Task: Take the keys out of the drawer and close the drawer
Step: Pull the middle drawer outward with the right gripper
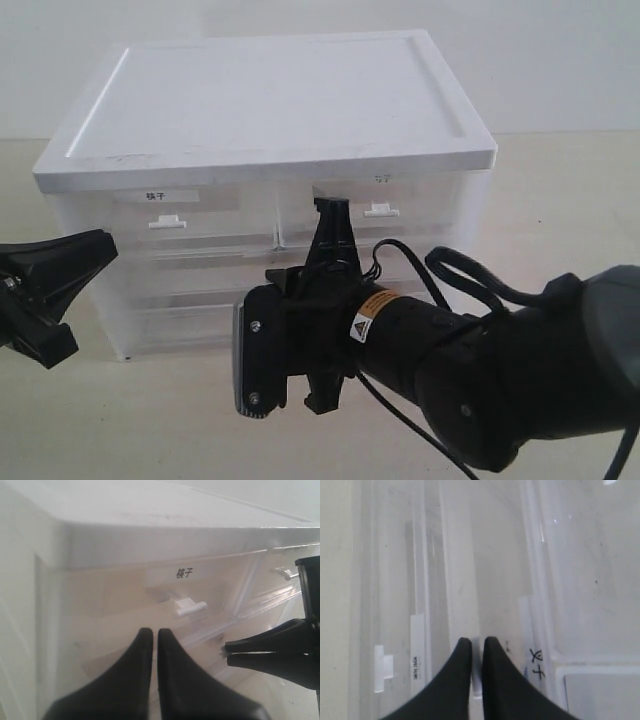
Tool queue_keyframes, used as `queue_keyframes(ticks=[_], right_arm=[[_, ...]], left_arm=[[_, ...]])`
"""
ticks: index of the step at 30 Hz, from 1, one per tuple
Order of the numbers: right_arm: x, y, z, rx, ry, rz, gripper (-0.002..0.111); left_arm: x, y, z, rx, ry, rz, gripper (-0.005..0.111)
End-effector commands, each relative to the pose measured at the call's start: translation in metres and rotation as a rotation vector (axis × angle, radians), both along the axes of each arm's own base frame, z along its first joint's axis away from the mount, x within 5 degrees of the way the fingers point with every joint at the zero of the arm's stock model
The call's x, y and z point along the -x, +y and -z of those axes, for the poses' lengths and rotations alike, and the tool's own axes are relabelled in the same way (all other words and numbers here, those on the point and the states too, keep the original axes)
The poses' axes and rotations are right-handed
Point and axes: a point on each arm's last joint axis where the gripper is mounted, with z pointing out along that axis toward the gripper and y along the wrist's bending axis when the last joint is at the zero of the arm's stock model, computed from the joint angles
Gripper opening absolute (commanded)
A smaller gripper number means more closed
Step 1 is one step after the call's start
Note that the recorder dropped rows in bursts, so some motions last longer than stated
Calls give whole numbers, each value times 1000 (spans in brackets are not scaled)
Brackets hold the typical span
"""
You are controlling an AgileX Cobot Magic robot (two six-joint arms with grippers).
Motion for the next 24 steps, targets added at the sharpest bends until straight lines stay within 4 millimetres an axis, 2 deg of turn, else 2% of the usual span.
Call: queue_keyframes(ticks=[1, 5, 15, 20, 24], right_arm=[[17, 4, 14, 86, 96, -44, 0], [26, 4, 18, 127, 174, -60, 0], [47, -8, -15, 163, 310, -143, 0], [59, -14, -19, 213, 412, -182, 0], [70, -11, -23, 216, 415, -224, 0]], left_arm=[[-2, 1, -1, 7, -7, -9, 4], [-2, 1, -1, 5, -9, -7, 4], [-2, 0, -1, 4, -9, -5, 4], [-2, 0, -1, 3, -9, -3, 4], [-2, 0, -1, 4, -9, -6, 4]])
